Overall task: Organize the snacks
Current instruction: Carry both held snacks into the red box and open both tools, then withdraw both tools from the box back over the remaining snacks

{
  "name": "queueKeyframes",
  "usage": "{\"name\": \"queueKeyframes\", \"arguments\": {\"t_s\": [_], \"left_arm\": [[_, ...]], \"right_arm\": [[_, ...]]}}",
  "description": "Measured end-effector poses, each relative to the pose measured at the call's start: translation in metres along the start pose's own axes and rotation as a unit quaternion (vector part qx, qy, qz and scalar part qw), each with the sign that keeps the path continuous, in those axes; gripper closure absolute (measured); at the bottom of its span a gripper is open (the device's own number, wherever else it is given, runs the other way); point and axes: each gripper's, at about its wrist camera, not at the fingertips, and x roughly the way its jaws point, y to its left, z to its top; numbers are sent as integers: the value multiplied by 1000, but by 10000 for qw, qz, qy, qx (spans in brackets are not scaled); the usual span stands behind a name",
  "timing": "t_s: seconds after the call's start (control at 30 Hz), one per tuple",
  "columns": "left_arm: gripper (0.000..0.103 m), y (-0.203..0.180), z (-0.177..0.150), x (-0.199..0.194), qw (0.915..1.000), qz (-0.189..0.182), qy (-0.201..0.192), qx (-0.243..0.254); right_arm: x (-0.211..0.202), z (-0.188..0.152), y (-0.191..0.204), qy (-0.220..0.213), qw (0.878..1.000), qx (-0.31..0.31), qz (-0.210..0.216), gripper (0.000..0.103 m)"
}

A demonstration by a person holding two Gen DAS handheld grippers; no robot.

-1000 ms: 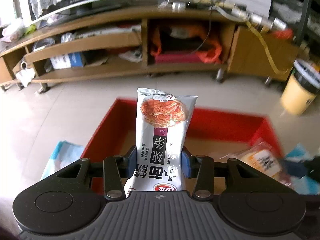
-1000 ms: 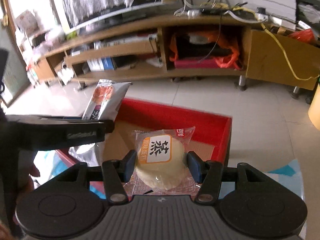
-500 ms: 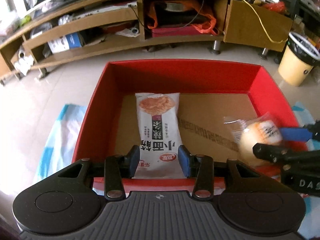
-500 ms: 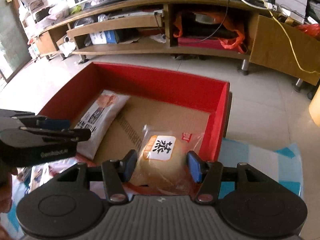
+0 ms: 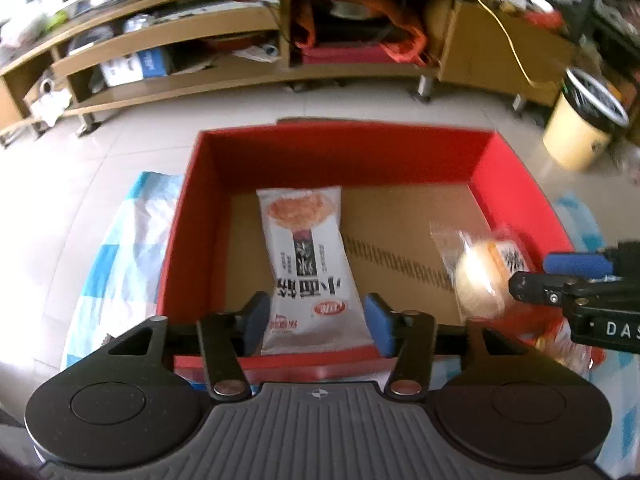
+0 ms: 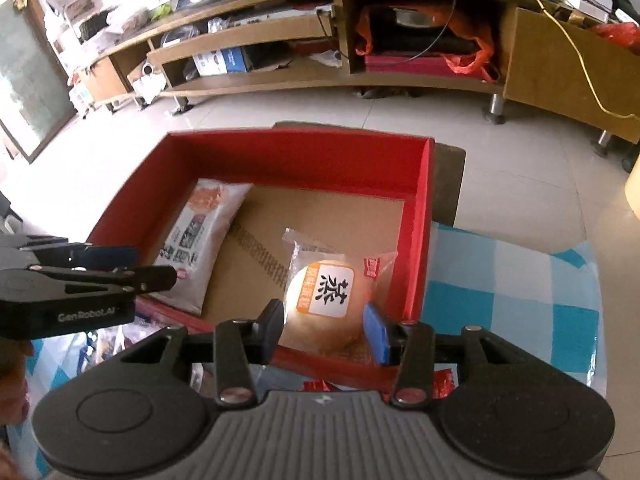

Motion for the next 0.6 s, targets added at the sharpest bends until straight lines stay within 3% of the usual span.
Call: {"name": "queueKeyframes", "arguments": {"t_s": [0.1,0.3,0.43,0.6], "left_arm": [[33,-1,3,-14,9995,-117,-240,-187],[21,-14,-13,-52,9978,-19,-661,8],[17,-17,-34,-74,9975,-45,-696,-109],[14,-15,-66,-85,9982,-120,-434,-389]], "right_arm": [[-18,6,2,-353,9993,117,82,60],[-65,-7,14,-962,9953,142,26,60],[-84,-35,17,-951,9949,333,36,59],[-94,-77,18,-697,9966,435,-30,59]]}}
